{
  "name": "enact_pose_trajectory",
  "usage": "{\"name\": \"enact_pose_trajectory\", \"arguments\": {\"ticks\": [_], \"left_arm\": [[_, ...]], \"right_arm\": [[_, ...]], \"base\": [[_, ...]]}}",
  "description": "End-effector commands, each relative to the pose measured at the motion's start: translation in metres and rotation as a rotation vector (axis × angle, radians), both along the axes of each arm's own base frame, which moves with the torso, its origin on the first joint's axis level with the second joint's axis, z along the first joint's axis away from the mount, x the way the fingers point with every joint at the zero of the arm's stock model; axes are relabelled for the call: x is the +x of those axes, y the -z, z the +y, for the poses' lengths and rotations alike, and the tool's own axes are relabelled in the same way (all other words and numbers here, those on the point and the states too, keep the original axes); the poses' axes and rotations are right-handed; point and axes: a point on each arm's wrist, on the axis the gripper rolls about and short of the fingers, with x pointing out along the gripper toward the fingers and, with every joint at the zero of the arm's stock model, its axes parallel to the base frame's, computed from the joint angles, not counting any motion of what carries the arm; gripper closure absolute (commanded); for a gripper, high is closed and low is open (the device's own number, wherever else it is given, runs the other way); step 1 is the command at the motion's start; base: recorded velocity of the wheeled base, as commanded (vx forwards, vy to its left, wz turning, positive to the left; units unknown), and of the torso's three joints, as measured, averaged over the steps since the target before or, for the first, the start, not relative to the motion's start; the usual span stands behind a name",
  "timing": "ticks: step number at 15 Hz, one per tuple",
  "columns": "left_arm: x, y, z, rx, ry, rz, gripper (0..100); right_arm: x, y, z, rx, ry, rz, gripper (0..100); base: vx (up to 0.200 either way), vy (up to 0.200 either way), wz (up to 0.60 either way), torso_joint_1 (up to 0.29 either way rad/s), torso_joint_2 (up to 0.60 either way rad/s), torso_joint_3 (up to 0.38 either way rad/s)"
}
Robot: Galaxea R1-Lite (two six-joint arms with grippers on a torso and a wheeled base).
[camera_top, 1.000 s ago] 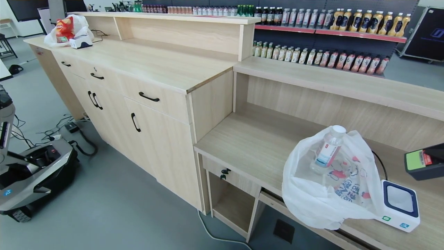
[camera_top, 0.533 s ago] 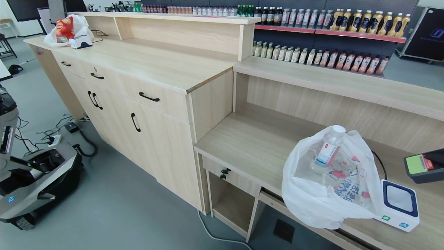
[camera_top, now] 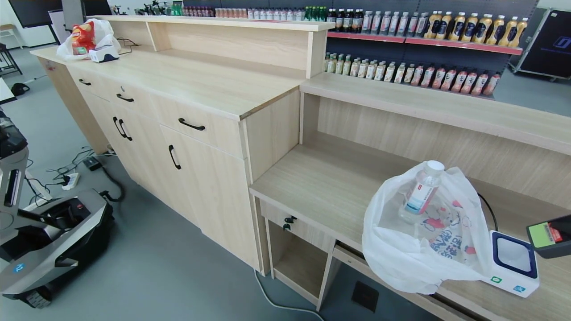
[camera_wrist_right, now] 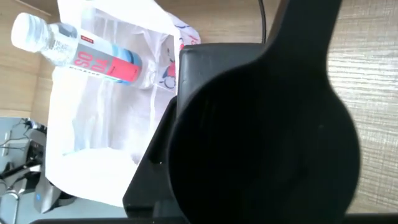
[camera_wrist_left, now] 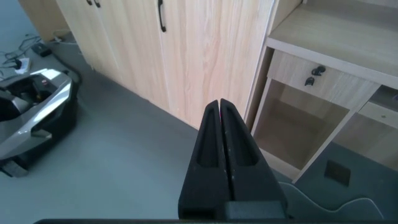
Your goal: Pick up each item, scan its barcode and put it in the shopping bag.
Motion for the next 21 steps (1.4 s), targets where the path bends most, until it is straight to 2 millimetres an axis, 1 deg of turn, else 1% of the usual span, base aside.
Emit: {"name": "enact_pose_trajectory", "arguments": {"ticks": [1, 10, 14, 21], "left_arm": [[0.0, 0.0, 0.0, 0.0, -0.001, 0.0, 100], [0.0, 0.0, 0.0, 0.0, -0.001, 0.0, 100], [0.0, 0.0, 0.0, 0.0, -0.001, 0.0, 100], [0.0, 0.0, 0.0, 0.0, -0.001, 0.0, 100]], "right_arm": [[0.001, 0.007, -0.002, 0.025, -0.007, 0.015, 100], [0.002, 0.014, 0.003, 0.063, -0.049, 0.024, 100], [0.008, 0.013, 0.009, 0.056, -0.087, 0.014, 100], [0.015, 0.015, 0.008, 0.041, -0.102, -0.001, 100]], "base": [[0.0, 0.0, 0.0, 0.0, 0.0, 0.0], [0.0, 0.0, 0.0, 0.0, 0.0, 0.0], [0.0, 0.0, 0.0, 0.0, 0.0, 0.0], [0.0, 0.0, 0.0, 0.0, 0.0, 0.0]]}}
